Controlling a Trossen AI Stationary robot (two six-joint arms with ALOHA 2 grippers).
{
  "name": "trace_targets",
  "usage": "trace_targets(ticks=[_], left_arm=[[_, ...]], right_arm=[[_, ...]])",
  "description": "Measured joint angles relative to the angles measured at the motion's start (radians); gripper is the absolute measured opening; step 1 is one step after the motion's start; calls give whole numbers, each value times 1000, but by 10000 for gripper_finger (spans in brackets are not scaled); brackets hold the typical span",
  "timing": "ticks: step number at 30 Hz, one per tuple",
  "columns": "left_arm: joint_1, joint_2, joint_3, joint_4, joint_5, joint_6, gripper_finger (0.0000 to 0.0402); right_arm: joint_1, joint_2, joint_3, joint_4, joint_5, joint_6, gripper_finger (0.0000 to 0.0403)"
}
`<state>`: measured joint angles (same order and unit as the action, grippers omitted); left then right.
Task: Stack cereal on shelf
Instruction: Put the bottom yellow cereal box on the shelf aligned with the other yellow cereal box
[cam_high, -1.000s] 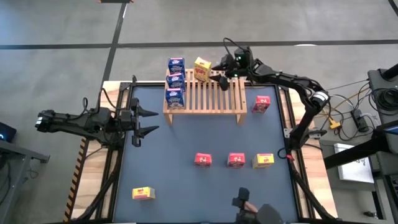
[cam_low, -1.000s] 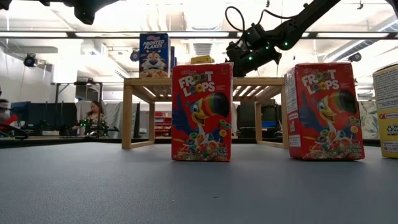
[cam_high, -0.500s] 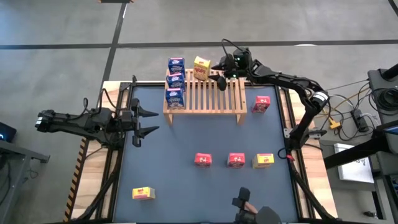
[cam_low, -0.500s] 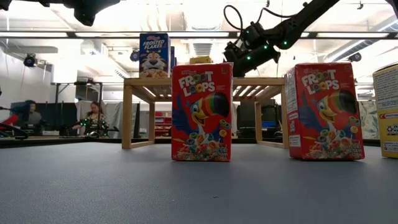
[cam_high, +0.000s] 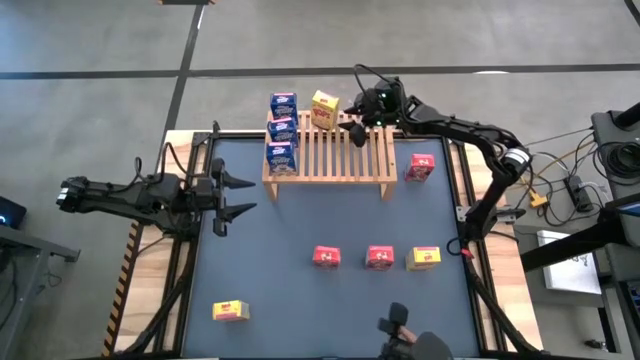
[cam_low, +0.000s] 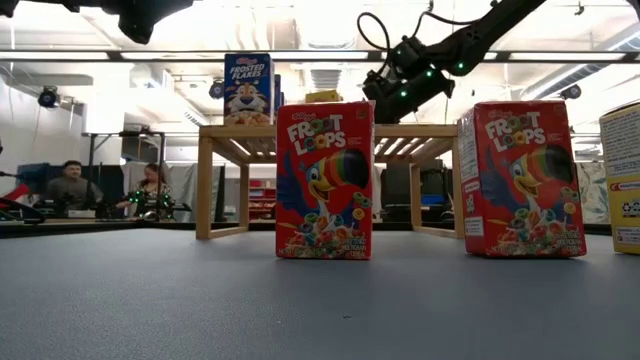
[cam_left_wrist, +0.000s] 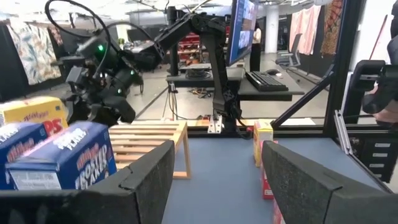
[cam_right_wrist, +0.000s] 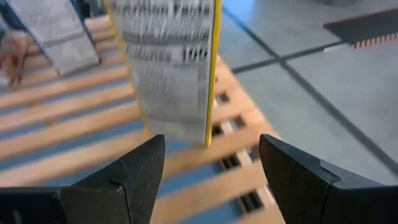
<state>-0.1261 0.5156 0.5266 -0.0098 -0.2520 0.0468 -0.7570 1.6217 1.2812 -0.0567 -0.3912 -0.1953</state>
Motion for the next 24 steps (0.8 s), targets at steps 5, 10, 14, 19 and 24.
trace_targets(ticks=[5,10,14,19,24], left_arm=[[0,0,0,-56,0,-26,226],[0,0,0,-61,-2,-34,226],[0,0,0,-62,-2,-36,226],[0,0,0,-61,-2,-36,226],[0,2,0,-60,-2,-48,226]], right_arm=[[0,-49,-1,-138,1,-50,249],[6,-125,-39,-171,1,-51,249],[12,-220,-113,-164,1,-52,248],[23,-359,-266,-61,1,-28,244],[26,-471,-402,45,0,-24,237]])
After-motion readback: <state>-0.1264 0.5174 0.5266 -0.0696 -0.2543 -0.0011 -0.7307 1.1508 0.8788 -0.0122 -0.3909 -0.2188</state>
